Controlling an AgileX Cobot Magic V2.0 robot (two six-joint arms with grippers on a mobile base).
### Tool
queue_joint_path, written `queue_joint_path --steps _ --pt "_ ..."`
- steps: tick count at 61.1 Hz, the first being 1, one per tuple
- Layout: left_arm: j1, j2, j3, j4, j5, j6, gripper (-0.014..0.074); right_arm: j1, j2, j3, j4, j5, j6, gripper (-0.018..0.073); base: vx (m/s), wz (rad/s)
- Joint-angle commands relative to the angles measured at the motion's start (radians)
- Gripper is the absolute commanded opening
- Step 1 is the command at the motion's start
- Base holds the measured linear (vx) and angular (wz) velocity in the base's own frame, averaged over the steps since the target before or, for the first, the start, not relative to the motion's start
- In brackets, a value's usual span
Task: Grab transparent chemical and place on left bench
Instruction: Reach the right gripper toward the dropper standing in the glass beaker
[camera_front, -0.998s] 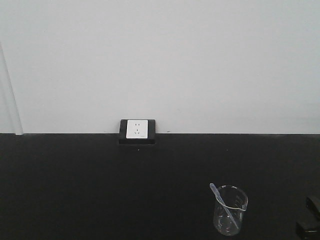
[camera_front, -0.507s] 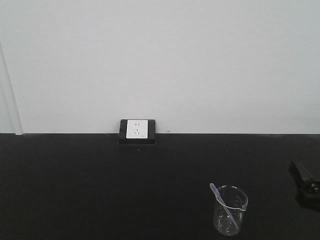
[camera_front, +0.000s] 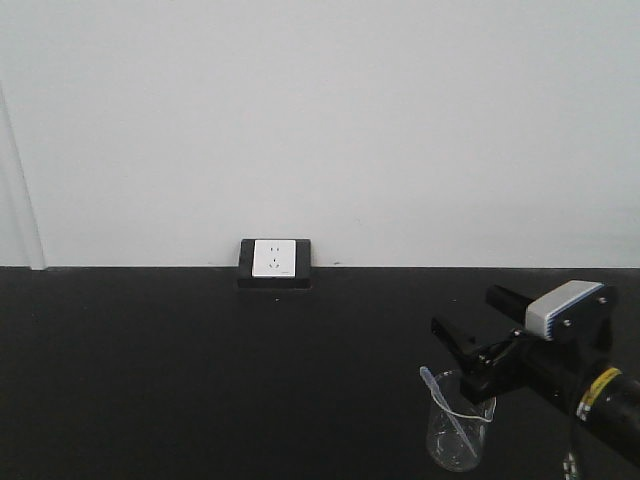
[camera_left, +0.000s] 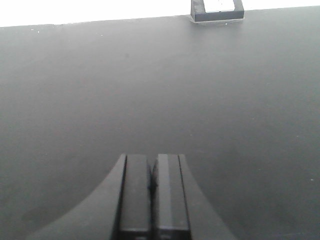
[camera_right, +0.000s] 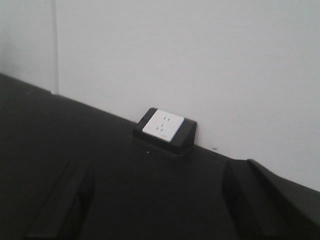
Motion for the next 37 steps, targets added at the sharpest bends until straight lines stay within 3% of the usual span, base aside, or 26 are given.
queue_joint_path --steps 1,19,37 --pt "-0.002 -0.019 0.016 -0.001 -0.078 -0.008 -0.0003 -0.005 0.041 -0.093 -0.077 -0.084 -0.009 0.0564 0.0 0.0" --pt "-0.002 -0.019 0.016 -0.001 -0.078 -0.008 -0.0003 -0.005 0.194 -0.209 -0.222 -0.083 -0.001 0.0564 0.0 0.0" --pt "-0.002 -0.019 0.016 -0.001 -0.078 -0.008 -0.0003 -0.005 0.266 -0.229 -0.224 -0.072 -0.007 0.0538 0.0 0.0"
